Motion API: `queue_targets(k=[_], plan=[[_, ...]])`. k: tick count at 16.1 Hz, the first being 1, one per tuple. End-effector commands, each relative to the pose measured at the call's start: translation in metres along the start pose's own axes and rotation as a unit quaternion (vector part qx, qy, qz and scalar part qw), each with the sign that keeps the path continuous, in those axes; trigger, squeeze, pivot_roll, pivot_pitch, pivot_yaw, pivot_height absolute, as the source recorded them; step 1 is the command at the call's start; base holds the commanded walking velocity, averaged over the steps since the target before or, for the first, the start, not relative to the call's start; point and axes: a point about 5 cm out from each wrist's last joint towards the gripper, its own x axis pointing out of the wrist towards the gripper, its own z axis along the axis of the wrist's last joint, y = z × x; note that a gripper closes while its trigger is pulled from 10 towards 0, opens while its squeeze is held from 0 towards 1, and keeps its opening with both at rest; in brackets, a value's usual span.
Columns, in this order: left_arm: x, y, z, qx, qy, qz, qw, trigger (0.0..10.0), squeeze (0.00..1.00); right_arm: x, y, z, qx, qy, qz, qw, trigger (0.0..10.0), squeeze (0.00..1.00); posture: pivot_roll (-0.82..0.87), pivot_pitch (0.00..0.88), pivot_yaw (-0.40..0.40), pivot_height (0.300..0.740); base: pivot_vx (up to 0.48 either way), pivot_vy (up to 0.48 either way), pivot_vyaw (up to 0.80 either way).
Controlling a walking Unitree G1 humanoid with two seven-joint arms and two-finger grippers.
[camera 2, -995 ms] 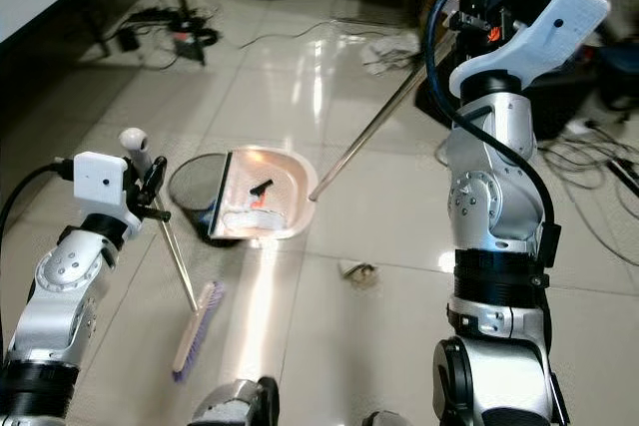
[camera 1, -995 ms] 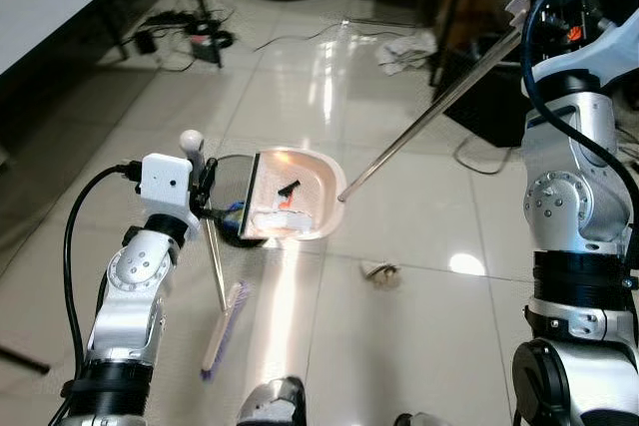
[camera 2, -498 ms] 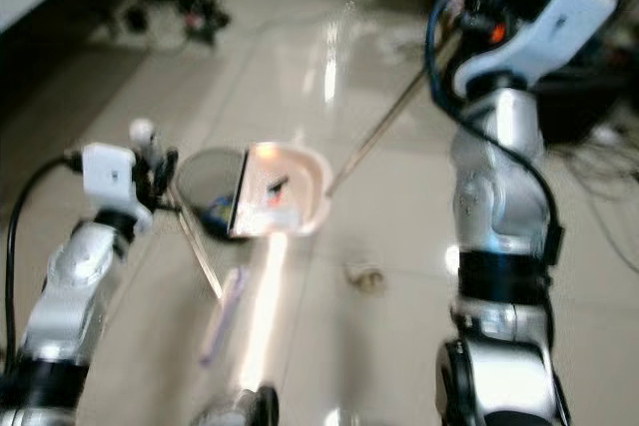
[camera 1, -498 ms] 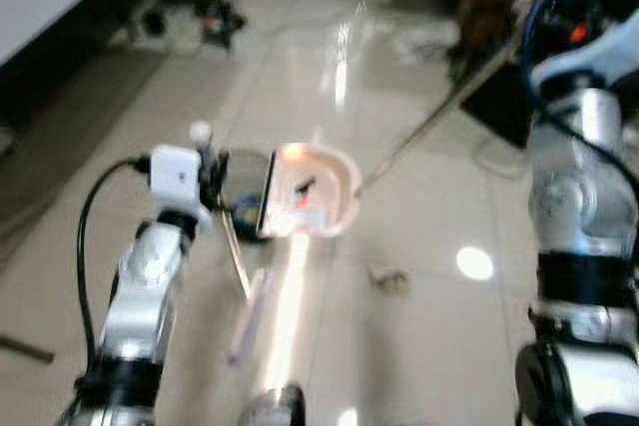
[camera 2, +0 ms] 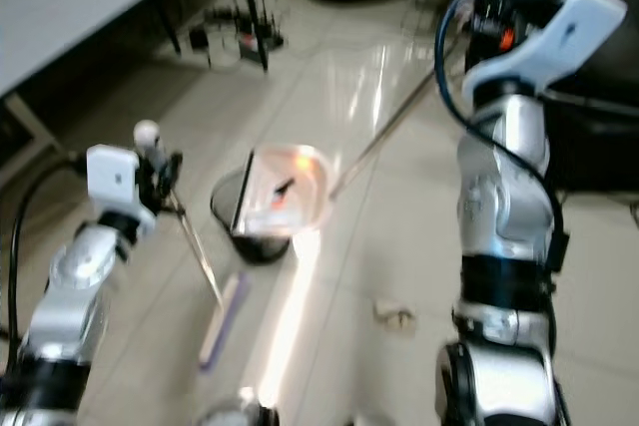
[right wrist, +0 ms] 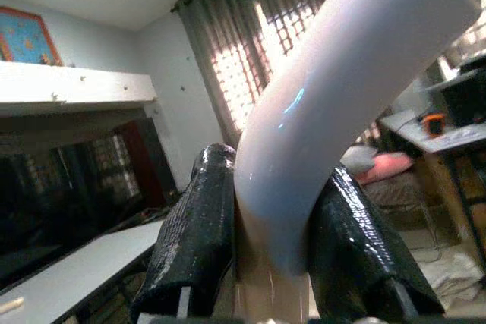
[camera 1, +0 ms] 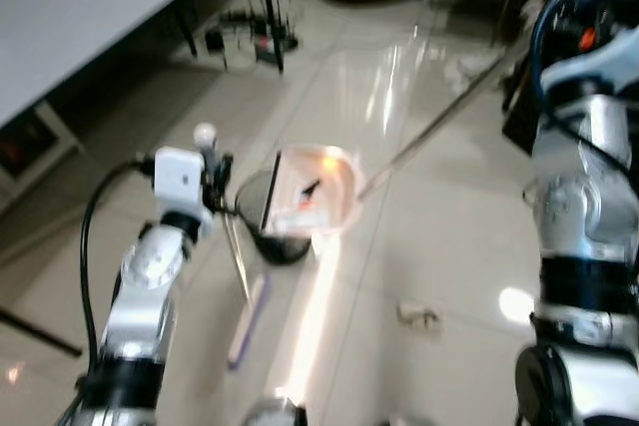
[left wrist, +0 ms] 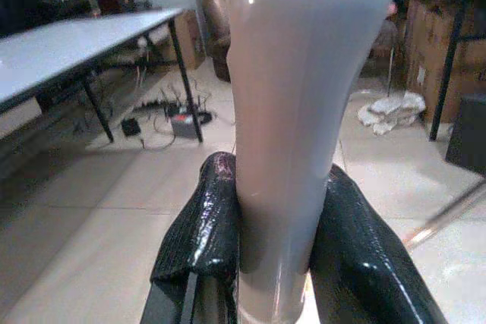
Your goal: Sweep floor
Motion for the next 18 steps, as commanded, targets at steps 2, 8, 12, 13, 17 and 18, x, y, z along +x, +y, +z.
queue_targets(k=[2, 8, 12, 13, 17, 18], plan=[[0.0011, 0.0026, 0.0067, 0.015, -0.015, -0.002, 1.0, 10.0, 0.0, 0.0028, 0.0066, 0.0122, 0.019, -0.031, 0.01, 0.999, 10.0, 0.0, 0.06, 0.065, 0.08, 0.74, 0.388, 0.0, 0.0], [-0.002, 0.0032, 0.0025, 0.009, -0.009, 0.001, 1.0, 10.0, 0.0, 0.0019, 0.0094, 0.0081, -0.002, -0.018, 0.023, 1.0, 10.0, 0.0, 0.05, 0.065, 0.08, 0.74, 0.389, 0.0, 0.0], [-0.0019, 0.0023, 0.0026, 0.002, -0.01, 0.003, 1.0, 10.0, 0.0, 0.0029, 0.0035, 0.0124, 0.024, -0.029, 0.009, 0.999, 10.0, 0.0, 0.05, 0.062, 0.083, 0.74, 0.388, 0.0, 0.6], [-0.0021, 0.002, 0.0025, 0.003, -0.01, 0.002, 1.0, 10.0, 0.0, 0.003, 0.0026, 0.013, 0.029, -0.031, 0.007, 0.999, 10.0, 0.0, 0.05, 0.062, 0.085, 0.74, 0.39, 0.0, 0.0], [-0.0011, 0.0033, 0.0034, 0.005, -0.01, -0.001, 1.0, 10.0, 0.0, 0.0026, 0.0023, 0.0134, 0.033, -0.035, 0.004, 0.999, 10.0, 0.0, 0.05, 0.059, 0.091, 0.74, 0.392, 0.0, 0.0], [-0.0006, 0.0038, 0.0038, 0.006, -0.011, -0.002, 1.0, 10.0, 0.0, 0.0021, 0.0025, 0.0132, 0.034, -0.035, 0.004, 0.999, 10.0, 0.0, 0.05, 0.059, 0.092, 0.74, 0.398, 0.0, 0.0]])
